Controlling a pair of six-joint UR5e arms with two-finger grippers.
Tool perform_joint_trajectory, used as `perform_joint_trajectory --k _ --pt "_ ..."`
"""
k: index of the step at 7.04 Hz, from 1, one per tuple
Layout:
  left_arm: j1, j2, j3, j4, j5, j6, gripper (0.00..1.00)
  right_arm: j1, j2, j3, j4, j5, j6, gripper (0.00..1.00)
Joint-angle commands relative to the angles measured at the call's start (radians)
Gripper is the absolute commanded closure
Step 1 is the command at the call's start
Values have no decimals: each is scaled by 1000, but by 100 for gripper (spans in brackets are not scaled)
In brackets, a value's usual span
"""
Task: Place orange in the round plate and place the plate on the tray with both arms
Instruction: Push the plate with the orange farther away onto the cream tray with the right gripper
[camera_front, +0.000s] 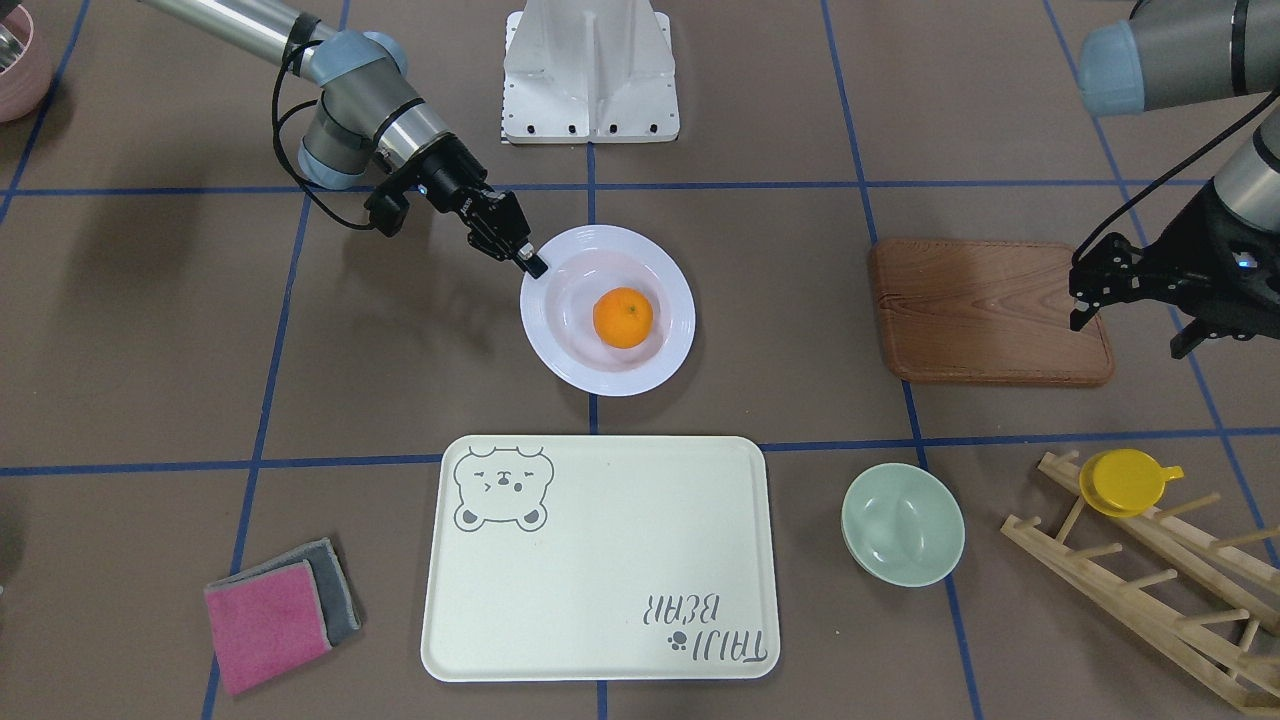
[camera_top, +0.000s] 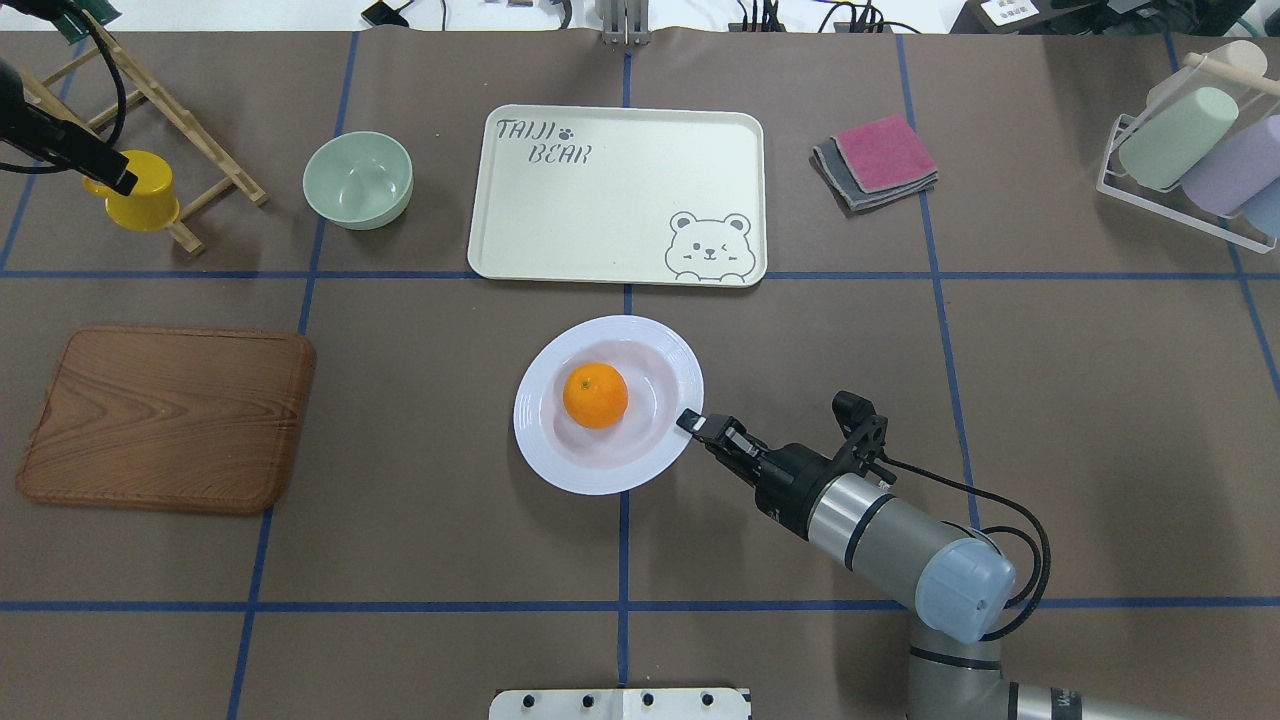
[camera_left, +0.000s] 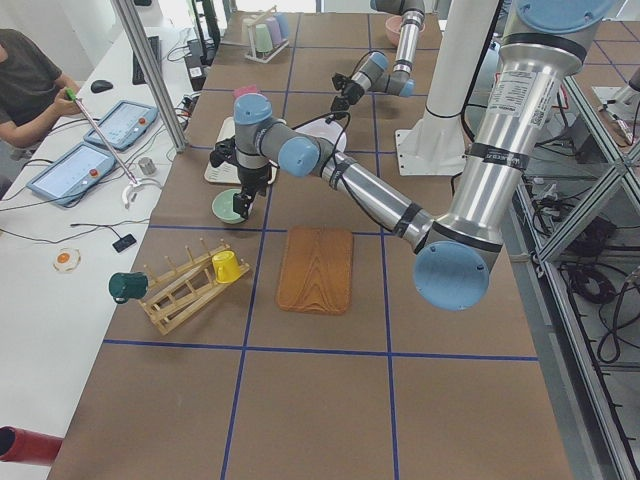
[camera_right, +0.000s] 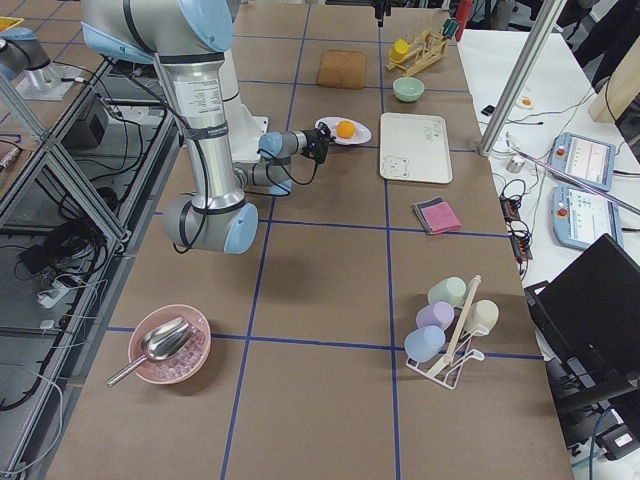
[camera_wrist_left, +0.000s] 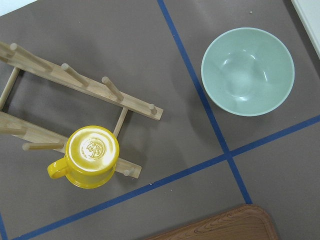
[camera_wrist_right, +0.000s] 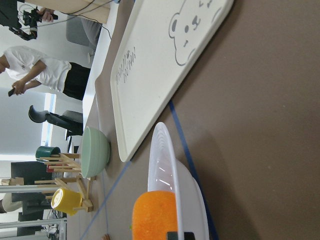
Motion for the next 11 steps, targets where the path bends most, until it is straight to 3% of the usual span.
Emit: perform_joint_trajectory --k 1,2,3,6,11 --pt "0 1 -1 -1 0 -6 0 69 37 -6 -2 -83 119 100" --pt "0 4 -1 0 0 -6 0 89 78 -44 -5 -126 139 100" --pt "0 5 0 -1 0 -6 0 125 165 -142 -9 -152 191 100" --pt "0 13 -10 -2 -2 -27 0 212 305 -375 -39 -145 339 100" --pt "3 7 -6 -2 -6 -35 0 228 356 -466 -99 -84 365 100"
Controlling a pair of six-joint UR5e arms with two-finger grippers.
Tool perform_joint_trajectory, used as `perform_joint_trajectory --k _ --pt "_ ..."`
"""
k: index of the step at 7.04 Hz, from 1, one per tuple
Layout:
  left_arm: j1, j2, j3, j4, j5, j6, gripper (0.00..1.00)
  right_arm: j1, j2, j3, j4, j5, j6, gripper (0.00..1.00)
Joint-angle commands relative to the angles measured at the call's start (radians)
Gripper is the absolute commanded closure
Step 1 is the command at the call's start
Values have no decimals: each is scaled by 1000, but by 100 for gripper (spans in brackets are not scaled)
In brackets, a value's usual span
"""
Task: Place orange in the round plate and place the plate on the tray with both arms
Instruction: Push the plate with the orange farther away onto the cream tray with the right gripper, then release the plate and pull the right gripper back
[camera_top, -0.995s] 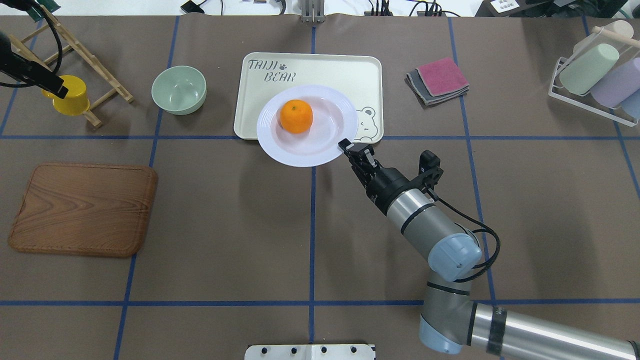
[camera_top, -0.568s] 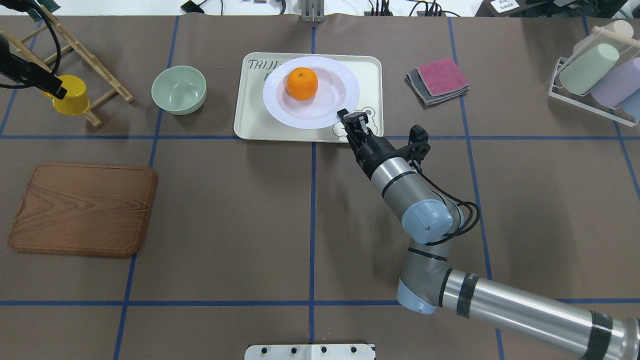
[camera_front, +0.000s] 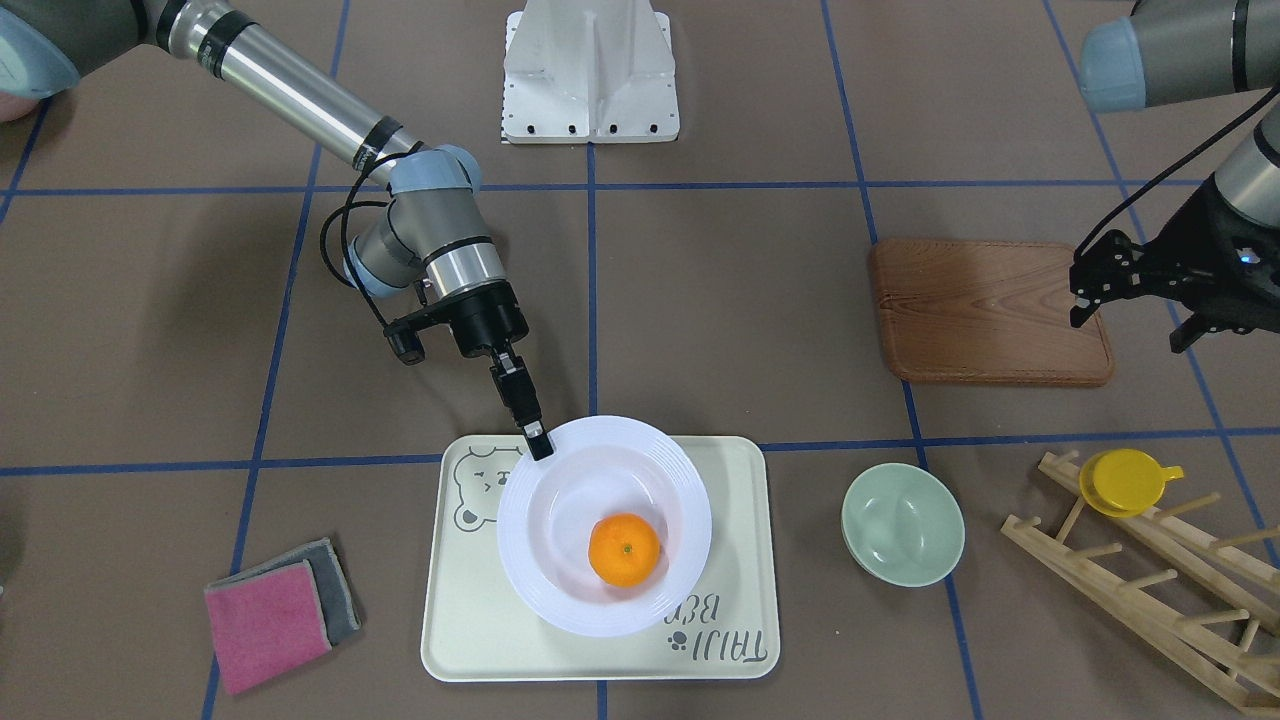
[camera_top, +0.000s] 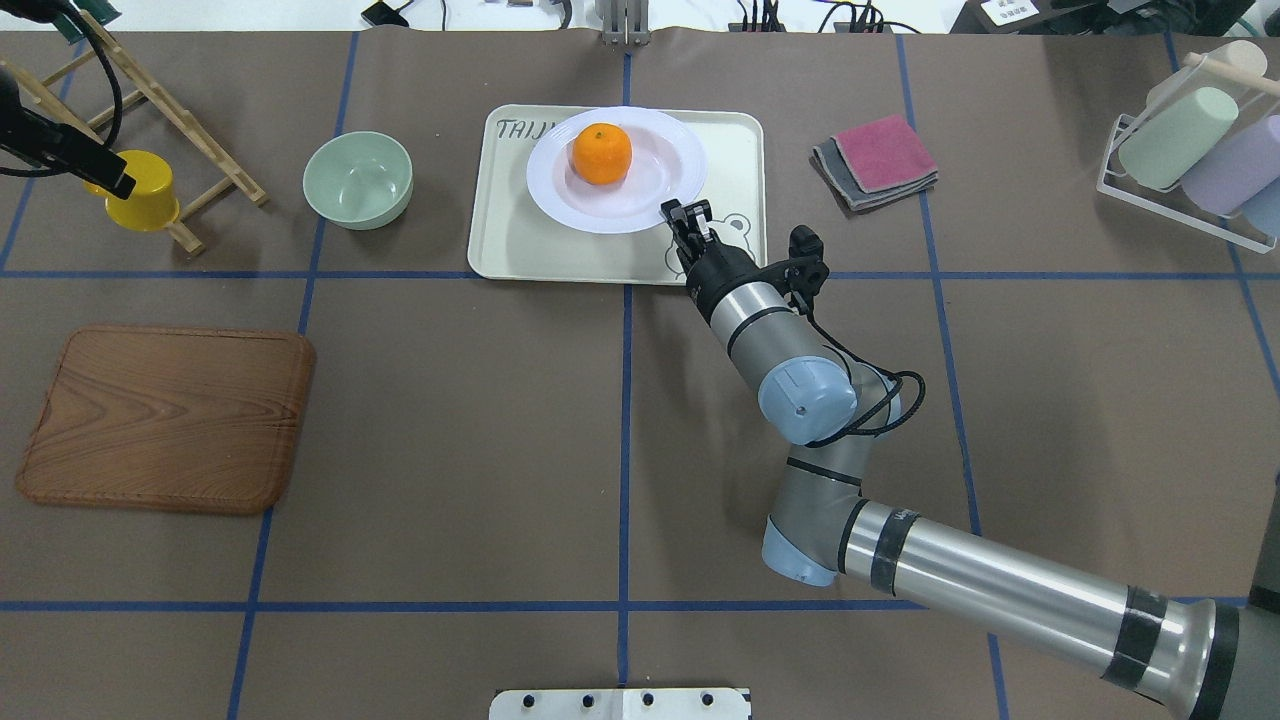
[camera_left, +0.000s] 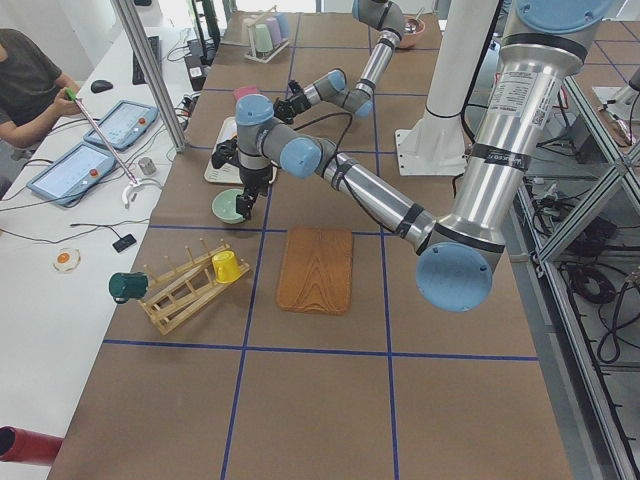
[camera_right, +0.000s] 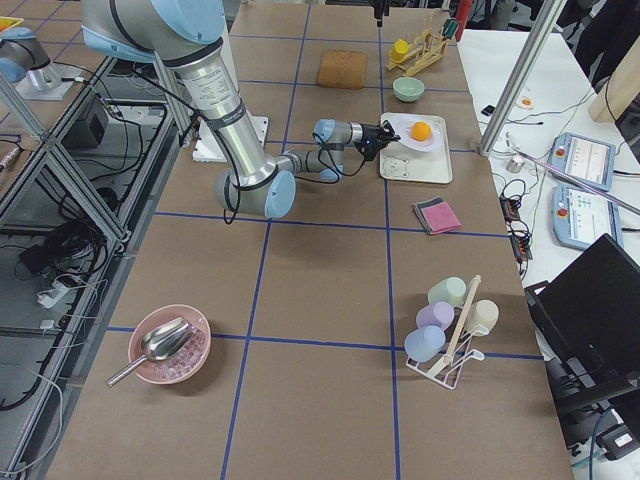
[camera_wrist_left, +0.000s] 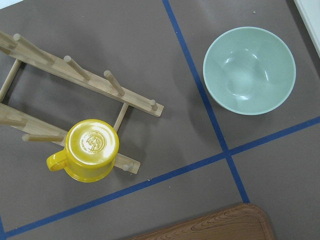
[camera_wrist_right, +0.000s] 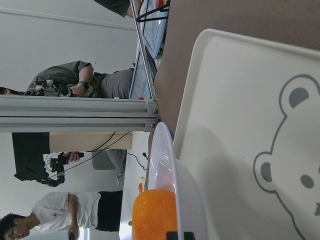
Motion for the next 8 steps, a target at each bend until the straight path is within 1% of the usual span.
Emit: perform_joint_trajectory --k 1,2,3,4,5,6,7,8 --pt "1 -5 4 0 -1 -1 0 0 10 -20 -22 19 -1 100" --pt "1 -8 4 0 -1 -1 0 2 18 -20 -32 28 -4 100" --pt "1 -8 4 0 -1 -1 0 3 18 -22 -30 37 -6 95" --pt "1 -8 4 0 -1 -1 0 11 18 -22 -30 68 -4 65" --pt "1 -8 2 0 -1 -1 0 16 18 -22 -32 89 -2 38" --pt "1 -8 2 0 -1 -1 0 19 19 -20 -35 91 2 0" --pt "1 -6 2 0 -1 -2 0 19 18 -16 -35 91 -4 0" --pt "3 -8 2 -2 -1 -25 0 32 4 22 -35 96 -9 0"
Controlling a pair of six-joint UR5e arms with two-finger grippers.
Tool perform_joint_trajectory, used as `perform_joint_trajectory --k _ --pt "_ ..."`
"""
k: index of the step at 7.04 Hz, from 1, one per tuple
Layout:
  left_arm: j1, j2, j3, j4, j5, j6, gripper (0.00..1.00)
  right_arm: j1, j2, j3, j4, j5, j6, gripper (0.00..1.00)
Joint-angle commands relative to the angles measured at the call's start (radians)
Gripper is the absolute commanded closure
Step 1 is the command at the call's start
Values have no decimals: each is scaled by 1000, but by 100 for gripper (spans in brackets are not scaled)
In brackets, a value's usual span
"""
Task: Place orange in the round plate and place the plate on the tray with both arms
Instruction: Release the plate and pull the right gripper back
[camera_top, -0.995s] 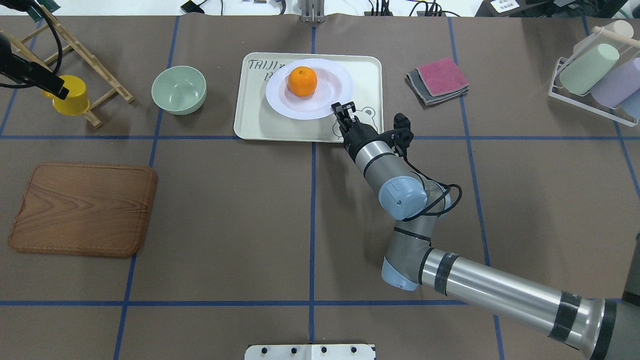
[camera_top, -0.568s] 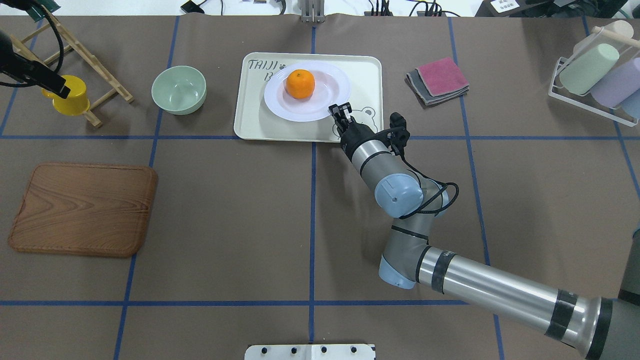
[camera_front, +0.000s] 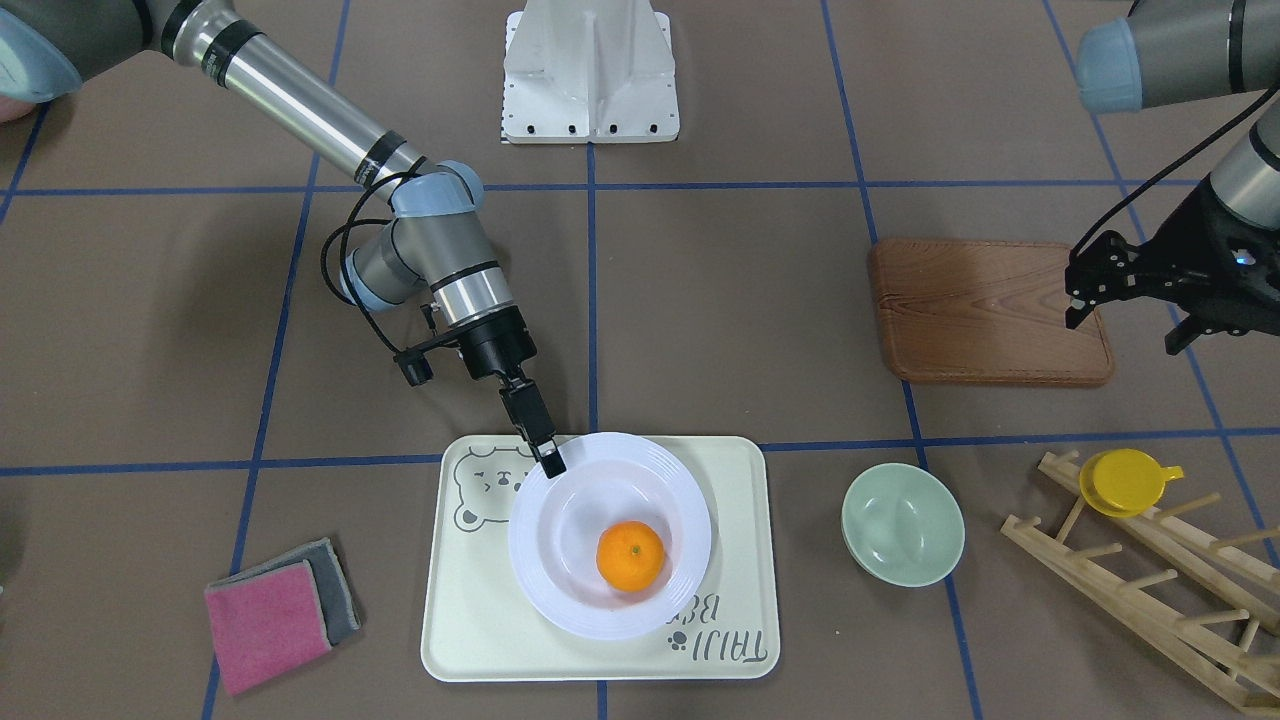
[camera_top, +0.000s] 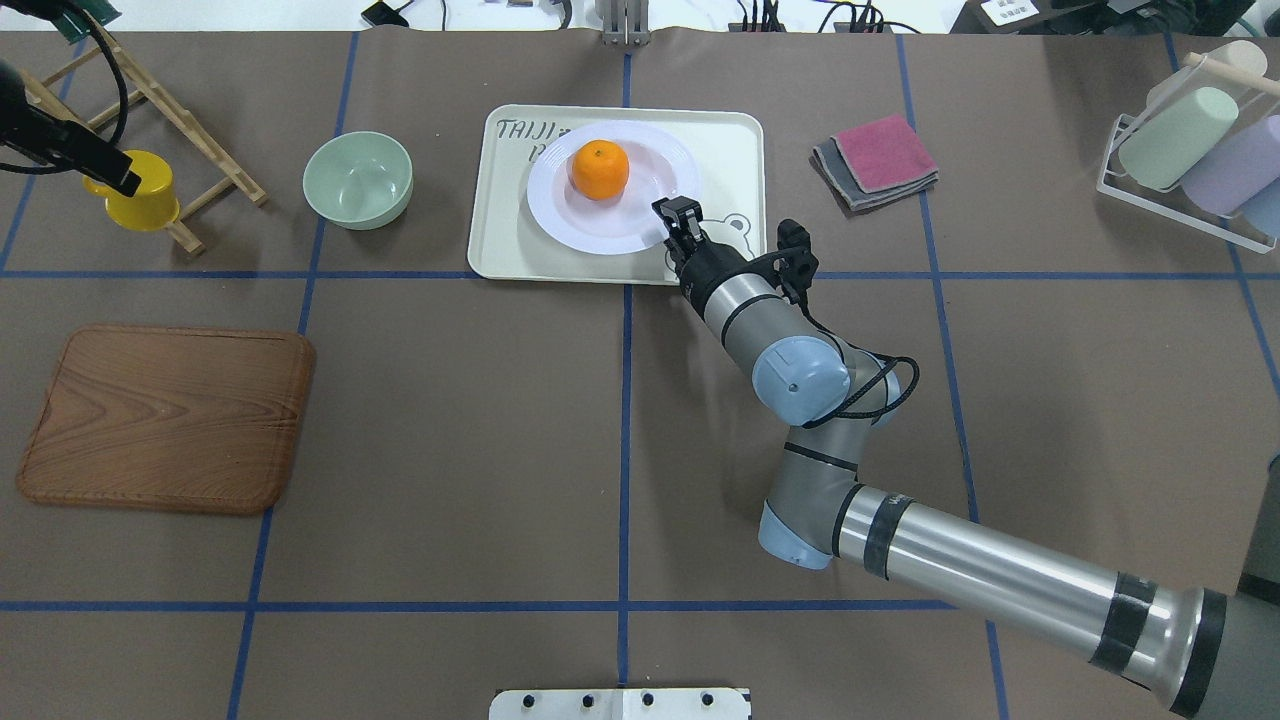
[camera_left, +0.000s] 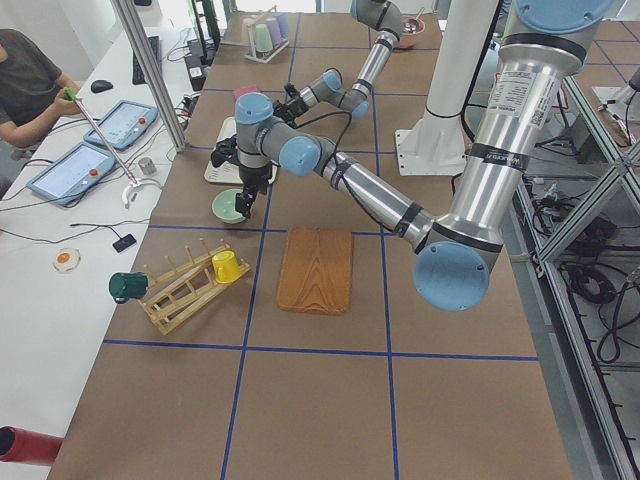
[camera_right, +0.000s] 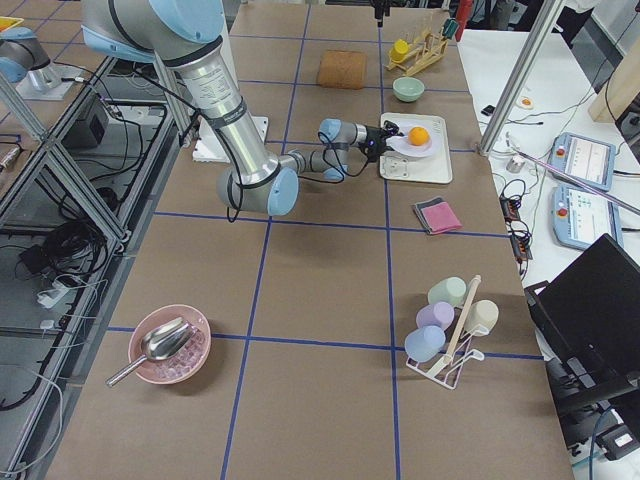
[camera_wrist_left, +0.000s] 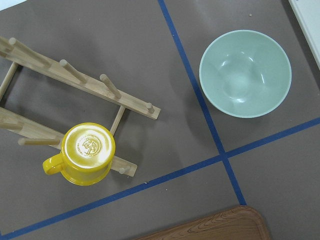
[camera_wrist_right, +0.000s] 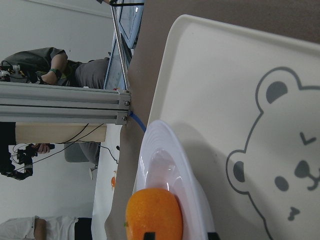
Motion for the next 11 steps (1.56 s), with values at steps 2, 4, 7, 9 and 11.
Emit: perform_joint_trajectory --k 2,4,7,9,11 --pt "1 -1 -6 -1 0 -20 0 66 -186 280 -8 205 -153 0" --pt "1 0 -9 -7 0 -20 0 89 -464 544 -8 329 -254 0" --pt "1 12 -28 -13 8 6 0 410 -727 670 -11 889 -723 0" --pt "-7 38 -32 -12 3 157 0 769 -784 569 -75 1315 -1303 0" --pt "-13 84 -46 -15 2 267 0 826 -888 564 -219 1327 -1788 0"
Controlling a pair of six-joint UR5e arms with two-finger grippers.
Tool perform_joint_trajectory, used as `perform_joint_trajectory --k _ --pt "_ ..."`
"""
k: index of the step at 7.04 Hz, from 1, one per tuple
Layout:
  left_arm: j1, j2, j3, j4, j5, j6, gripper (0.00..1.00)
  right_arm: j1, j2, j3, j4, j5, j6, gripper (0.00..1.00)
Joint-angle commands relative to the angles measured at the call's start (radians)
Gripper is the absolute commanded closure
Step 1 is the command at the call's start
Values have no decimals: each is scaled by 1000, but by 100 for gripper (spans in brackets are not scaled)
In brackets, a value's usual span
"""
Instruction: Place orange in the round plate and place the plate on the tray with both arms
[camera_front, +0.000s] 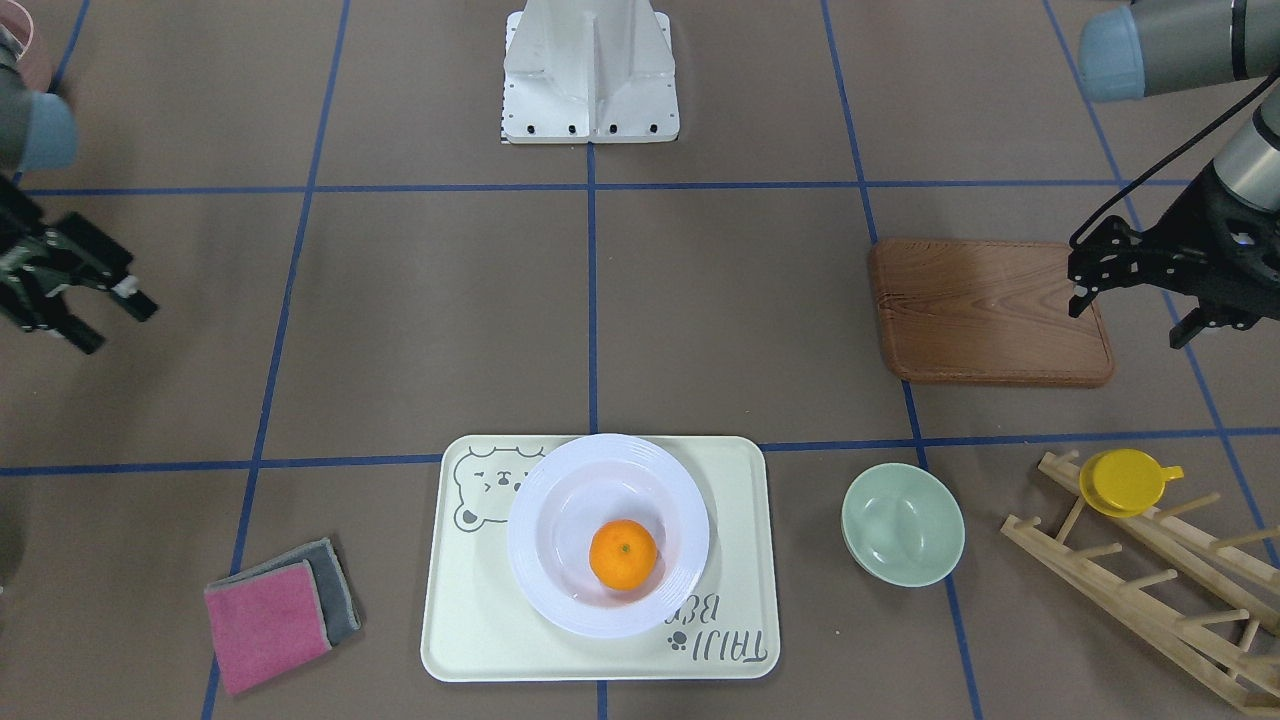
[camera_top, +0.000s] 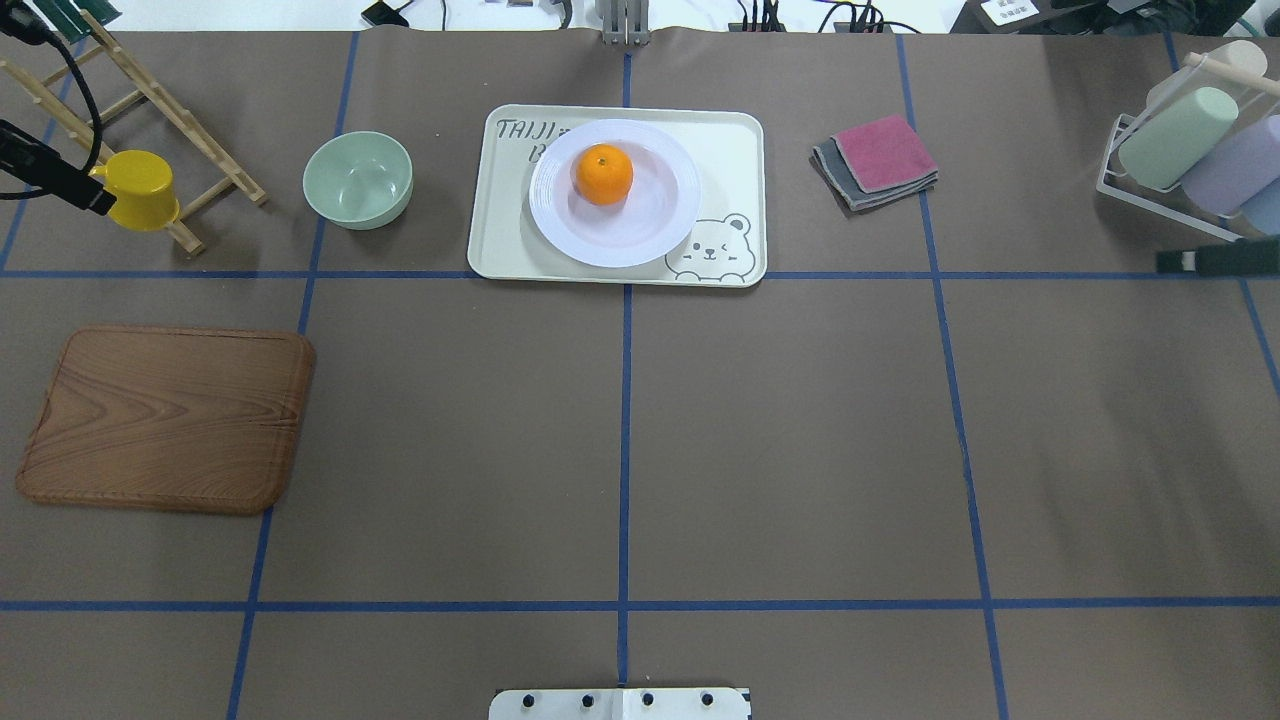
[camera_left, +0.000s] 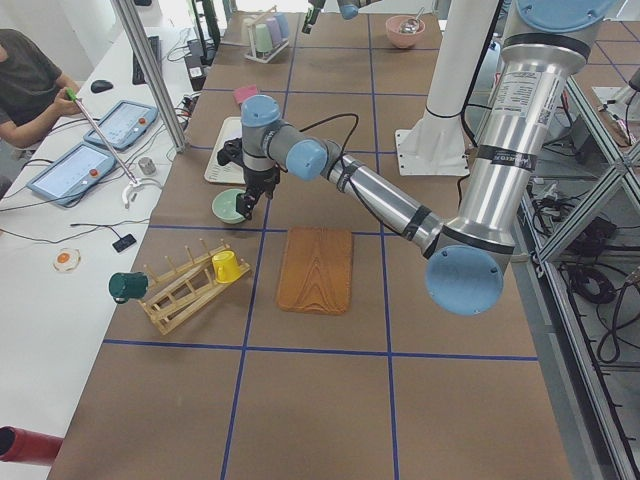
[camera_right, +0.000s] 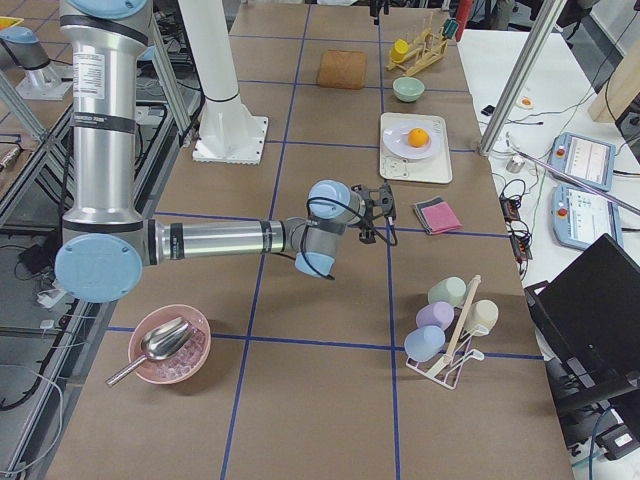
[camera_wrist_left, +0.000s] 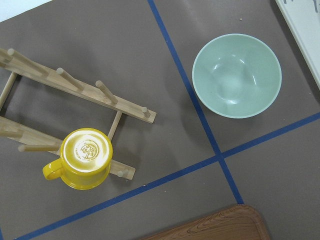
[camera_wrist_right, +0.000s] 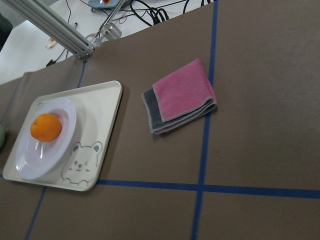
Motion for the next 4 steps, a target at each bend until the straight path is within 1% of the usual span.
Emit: perform_joint_trajectory --k 1,2,3,4 --pt "-6 36 -11 -2 6 59 0 69 -73 -10 -188 13 -470 0" --pt "-16 52 -13 -5 4 96 0 72 -79 -8 -306 -73 -619 0" --pt "-55 54 -13 3 -3 134 0 96 -66 -5 -482 -105 -804 0" --pt "-81 75 -10 7 -5 192 0 135 -19 -3 -655 -112 -972 0"
